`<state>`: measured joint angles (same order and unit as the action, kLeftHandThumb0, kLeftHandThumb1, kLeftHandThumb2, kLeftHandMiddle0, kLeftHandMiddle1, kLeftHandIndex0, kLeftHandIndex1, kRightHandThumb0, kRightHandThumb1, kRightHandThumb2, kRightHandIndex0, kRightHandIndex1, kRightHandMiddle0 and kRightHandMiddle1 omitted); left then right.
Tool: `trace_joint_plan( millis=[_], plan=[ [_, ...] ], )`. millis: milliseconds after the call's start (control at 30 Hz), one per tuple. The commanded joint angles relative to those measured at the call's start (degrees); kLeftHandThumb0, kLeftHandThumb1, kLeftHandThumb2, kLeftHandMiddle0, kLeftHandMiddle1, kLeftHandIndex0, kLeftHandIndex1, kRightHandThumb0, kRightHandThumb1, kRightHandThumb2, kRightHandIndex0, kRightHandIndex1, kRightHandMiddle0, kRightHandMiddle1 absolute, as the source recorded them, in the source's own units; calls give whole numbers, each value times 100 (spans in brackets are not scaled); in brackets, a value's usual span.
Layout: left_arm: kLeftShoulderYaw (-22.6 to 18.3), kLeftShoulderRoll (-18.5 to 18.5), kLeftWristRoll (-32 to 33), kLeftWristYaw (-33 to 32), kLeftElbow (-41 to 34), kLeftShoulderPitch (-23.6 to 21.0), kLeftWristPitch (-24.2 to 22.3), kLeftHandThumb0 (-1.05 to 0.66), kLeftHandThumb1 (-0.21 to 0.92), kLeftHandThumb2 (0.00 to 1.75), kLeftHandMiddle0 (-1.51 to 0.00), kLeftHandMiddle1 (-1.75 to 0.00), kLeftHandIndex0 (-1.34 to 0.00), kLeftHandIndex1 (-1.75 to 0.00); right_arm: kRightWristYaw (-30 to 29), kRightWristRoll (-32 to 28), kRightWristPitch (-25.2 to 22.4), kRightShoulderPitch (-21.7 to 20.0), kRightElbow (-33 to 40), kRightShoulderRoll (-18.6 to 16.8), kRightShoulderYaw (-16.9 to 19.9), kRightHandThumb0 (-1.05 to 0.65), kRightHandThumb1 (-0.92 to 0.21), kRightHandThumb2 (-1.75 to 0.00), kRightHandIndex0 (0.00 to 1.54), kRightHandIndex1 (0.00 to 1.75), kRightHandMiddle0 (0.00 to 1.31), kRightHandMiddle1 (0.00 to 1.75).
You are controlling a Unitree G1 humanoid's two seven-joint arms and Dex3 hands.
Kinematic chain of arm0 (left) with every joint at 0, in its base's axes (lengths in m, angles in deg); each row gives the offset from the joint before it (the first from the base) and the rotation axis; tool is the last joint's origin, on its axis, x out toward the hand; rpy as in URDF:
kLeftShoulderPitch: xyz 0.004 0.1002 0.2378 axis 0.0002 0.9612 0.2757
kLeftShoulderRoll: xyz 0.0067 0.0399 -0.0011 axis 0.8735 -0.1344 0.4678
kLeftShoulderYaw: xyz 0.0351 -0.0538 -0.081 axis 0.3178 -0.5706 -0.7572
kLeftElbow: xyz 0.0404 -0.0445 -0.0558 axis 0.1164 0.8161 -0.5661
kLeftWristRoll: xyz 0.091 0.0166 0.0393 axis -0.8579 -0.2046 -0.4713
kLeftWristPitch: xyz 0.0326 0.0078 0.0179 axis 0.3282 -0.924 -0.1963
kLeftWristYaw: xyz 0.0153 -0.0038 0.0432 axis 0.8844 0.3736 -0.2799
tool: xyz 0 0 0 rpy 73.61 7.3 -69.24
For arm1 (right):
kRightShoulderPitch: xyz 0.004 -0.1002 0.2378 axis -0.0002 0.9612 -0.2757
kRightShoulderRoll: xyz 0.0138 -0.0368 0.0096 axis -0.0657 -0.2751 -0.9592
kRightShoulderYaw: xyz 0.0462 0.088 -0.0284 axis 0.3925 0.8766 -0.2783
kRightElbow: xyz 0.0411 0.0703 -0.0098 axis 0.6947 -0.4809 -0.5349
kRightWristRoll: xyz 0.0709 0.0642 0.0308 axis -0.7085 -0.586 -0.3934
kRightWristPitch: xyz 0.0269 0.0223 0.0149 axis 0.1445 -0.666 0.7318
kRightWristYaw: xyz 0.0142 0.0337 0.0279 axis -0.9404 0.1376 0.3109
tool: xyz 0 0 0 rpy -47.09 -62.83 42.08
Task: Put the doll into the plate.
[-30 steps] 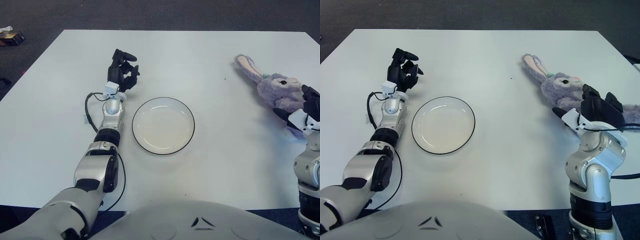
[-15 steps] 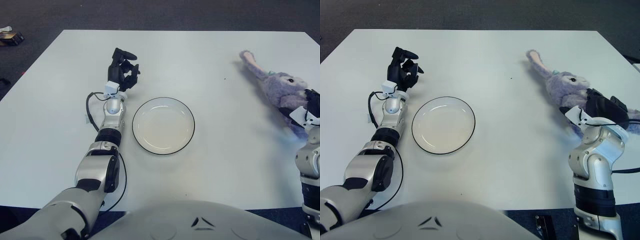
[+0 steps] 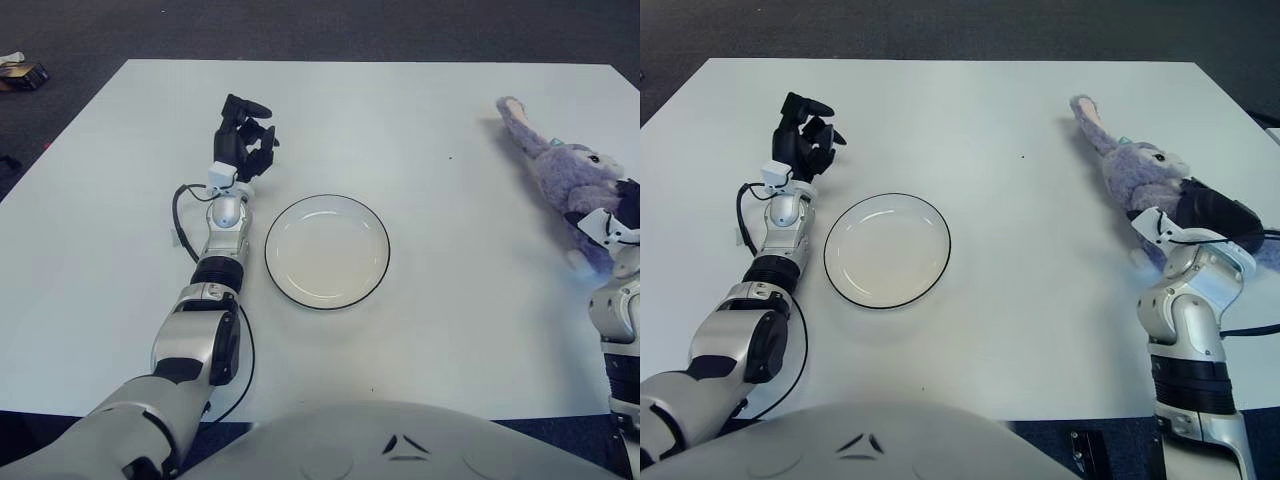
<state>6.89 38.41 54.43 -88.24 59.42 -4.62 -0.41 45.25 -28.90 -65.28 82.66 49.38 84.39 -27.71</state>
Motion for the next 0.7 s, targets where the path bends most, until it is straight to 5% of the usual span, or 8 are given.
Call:
trace_joint_plan(
  millis=[0, 100, 200, 367, 667],
  plan=[
    [-16, -6, 47, 34, -70, 64, 40, -35, 92, 39, -65, -175, -34, -161, -6, -305, 34, 111, -365, -70, -141, -41, -92, -24, 59, 54, 54, 124],
    [-12, -4, 50, 38, -91, 70, 32, -35, 92, 39, -65, -175, -34, -161, -354, -484, 302, 45, -604, -55, -132, -39, -91, -24, 62, 114, 54, 134],
    [-8, 2, 45, 42, -101, 73, 27, -35, 92, 39, -65, -175, -34, -161, -976, -802, 853, -50, -977, -77, -94, -39, -74, -60, 73, 159, 49, 153],
    [6, 12, 22, 41, -111, 75, 21, -35, 92, 39, -65, -175, -34, -161, -1449, -1172, 1246, -115, -1089, -131, -58, -40, -60, -90, 88, 172, 44, 169],
    [50, 45, -56, 24, -121, 73, 19, -35, 92, 39, -66, -175, -34, -160, -1771, -1447, 1600, -395, -971, -176, -368, -40, -57, -97, 90, 175, 42, 174]
  ],
)
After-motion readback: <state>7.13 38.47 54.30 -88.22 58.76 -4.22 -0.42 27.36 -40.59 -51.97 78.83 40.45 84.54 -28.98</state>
